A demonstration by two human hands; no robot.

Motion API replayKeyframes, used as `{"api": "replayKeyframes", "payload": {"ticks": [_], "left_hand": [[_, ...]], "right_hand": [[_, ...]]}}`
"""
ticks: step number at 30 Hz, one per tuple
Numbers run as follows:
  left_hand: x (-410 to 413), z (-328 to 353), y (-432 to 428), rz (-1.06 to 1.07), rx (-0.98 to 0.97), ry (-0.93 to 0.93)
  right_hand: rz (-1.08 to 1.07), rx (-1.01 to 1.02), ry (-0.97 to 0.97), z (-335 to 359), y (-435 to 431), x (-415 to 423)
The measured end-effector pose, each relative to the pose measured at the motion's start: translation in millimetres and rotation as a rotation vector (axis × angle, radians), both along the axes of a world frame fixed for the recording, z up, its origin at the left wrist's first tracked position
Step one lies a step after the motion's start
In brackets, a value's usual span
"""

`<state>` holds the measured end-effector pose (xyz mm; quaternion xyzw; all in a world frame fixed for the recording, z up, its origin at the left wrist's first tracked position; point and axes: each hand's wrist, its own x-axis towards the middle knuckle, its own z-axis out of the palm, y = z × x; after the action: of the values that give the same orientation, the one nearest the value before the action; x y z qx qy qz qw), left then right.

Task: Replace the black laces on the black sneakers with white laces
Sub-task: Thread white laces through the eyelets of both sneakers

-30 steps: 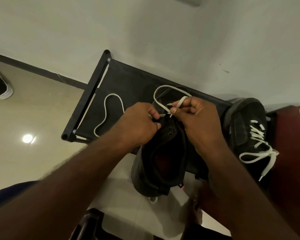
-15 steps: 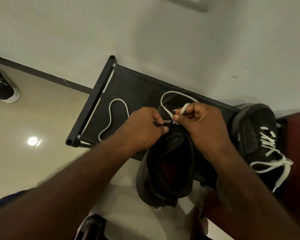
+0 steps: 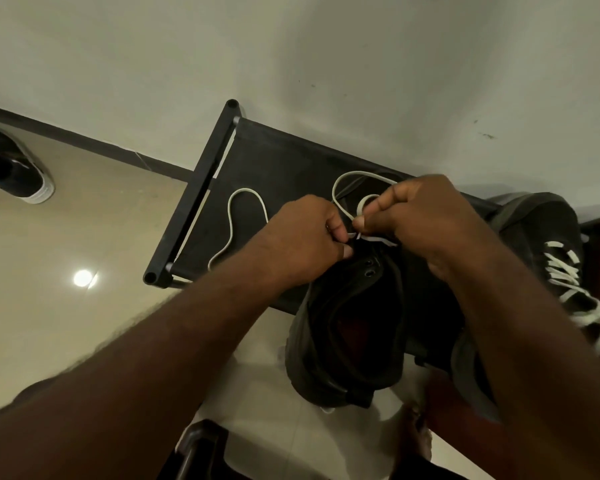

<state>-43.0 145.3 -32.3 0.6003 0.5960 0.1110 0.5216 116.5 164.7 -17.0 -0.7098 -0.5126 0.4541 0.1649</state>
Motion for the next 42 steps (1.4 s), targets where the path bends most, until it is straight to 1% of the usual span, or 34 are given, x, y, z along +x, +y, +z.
{"api": "replayKeyframes", "payload": {"ticks": [5, 7, 10, 13, 15, 19, 25, 28, 29, 32, 36, 40, 42], "left_hand": [[-2.8, 1.3, -0.1, 0.015, 0.011, 0.035], [-2.9, 1.7, 0.6, 0.033, 0.015, 0.065], [-0.7, 0.5, -0.2, 0.056, 0.036, 0.104], [-0.1, 0.4, -1.9, 0.065, 0.08, 0.131], [-0.6, 2.2, -4.3, 0.059, 0.096, 0.136], [-0.6, 12.7, -11.0, -0.004, 0.101, 0.108], [-3.8, 30.8, -22.0, -0.085, -0.037, 0.034], [-8.3, 33.2, -22.4, -0.118, -0.133, 0.02], [-9.7, 34.2, -23.5, -0.134, -0.153, 0.021], [-11.2, 35.1, -26.2, -0.152, -0.188, 0.031], [-11.5, 35.2, -24.8, -0.158, -0.182, 0.044], [-14.1, 29.2, -22.8, -0.105, -0.173, -0.027], [-13.6, 22.3, -22.4, -0.017, -0.11, -0.059]], "right_hand": [[0.26, 0.016, -0.249, 14.8, 8.9, -10.6], [0.34, 0.049, -0.296, 16.7, 9.2, -13.1], [0.381, 0.062, -0.33, 15.9, 9.4, -15.2], [0.374, 0.04, -0.341, 12.2, 9.8, -15.9], [0.316, 0.029, -0.332, 7.4, 10.8, -18.0], [0.238, -0.016, -0.397, 1.7, 18.6, -28.1], [0.289, -0.155, -0.537, 13.6, 20.9, -38.8], [0.36, -0.237, -0.588, 24.4, 20.6, -41.3], [0.378, -0.256, -0.595, 27.9, 20.0, -41.6], [0.352, -0.293, -0.529, 28.3, 19.8, -40.2], [0.283, -0.276, -0.493, 26.6, 16.7, -34.6], [0.223, -0.072, -0.535, 28.3, 10.8, -25.3], [0.213, -0.03, -0.457, 32.6, -2.6, -26.5]]}}
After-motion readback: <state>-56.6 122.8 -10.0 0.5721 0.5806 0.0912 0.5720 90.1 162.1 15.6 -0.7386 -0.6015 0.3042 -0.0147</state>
